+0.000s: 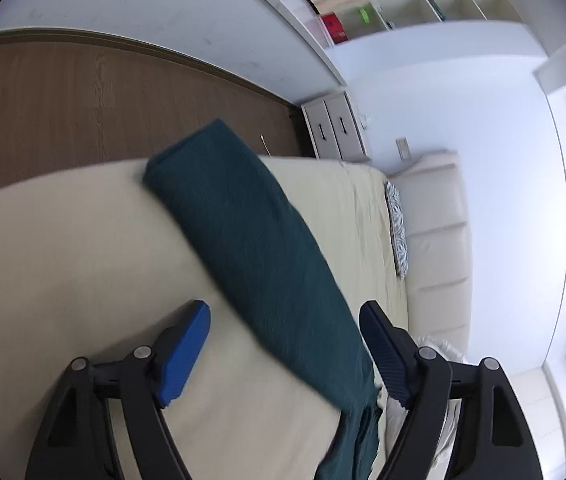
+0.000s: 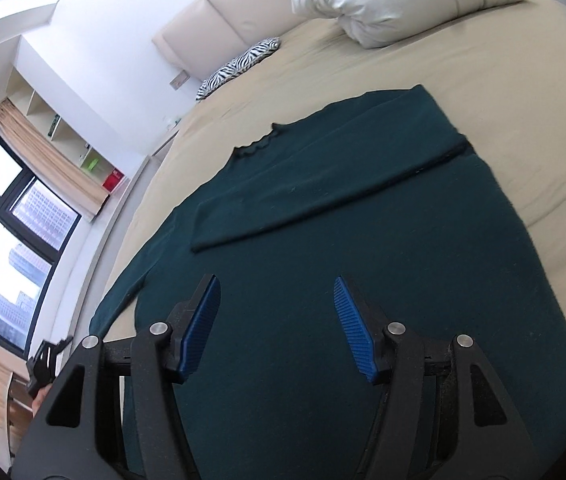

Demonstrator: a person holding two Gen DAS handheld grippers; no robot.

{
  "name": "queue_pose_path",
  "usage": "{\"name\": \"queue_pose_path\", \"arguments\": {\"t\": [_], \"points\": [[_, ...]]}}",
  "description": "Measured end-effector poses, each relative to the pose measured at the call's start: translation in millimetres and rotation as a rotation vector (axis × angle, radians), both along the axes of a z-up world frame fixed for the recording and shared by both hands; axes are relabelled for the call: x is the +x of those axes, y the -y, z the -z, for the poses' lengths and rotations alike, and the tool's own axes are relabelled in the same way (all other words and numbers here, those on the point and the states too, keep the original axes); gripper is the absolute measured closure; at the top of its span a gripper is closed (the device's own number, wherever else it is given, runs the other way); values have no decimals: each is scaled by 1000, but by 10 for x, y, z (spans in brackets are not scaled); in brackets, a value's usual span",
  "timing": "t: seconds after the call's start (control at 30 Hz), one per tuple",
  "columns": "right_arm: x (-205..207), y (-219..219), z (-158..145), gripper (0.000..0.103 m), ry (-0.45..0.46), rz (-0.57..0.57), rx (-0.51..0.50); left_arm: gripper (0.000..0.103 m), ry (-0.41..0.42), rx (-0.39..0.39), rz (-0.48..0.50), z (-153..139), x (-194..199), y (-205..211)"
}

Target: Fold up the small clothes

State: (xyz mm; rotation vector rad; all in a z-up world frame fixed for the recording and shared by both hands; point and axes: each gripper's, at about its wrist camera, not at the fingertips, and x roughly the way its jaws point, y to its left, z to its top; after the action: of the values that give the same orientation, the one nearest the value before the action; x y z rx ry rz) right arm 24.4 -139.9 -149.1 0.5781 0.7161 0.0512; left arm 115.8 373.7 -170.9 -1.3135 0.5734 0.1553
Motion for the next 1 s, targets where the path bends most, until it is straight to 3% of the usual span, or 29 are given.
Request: {"name": "queue_pose_path", "arguments": {"t": [0.07,0.13,0.2,0.23,0.27,0.37,0.47,0.6,0.7,0.8,0.97,1.0], "points": [[-11,-18,-45,45,0,-15,-9,29,7,-47,-59,134,101,-130],[-62,-31,-84,45,4,-16,-14,43,-9,-43,-95,166,175,-223],[-197,-47,-155,45,8,-23,-22,86,-43,-48,-93,206,250,-275],[-211,-11,-181,45,7,-25,-24,95,-58,-52,-78,220,298,-279],[-233,6,-179,45,6,-23,-22,96,-63,-34,-68,193,326,-251],[-287,117,-113,45,-8,-8,-6,96,-27,145,-20,-204,390,4],[-329,219,-18,45,-24,12,23,95,41,305,97,-670,556,486],[-411,328,68,45,-23,33,56,95,127,559,303,-1306,759,1473],[-493,416,86,45,-8,54,67,95,183,745,484,-1565,773,2423],[-566,560,119,45,0,80,83,94,215,867,659,-1524,708,3337],[-710,807,199,45,-1,140,105,94,175,906,865,-1020,646,4357],[-728,854,218,45,-3,150,107,87,137,913,907,-840,659,4526]]}}
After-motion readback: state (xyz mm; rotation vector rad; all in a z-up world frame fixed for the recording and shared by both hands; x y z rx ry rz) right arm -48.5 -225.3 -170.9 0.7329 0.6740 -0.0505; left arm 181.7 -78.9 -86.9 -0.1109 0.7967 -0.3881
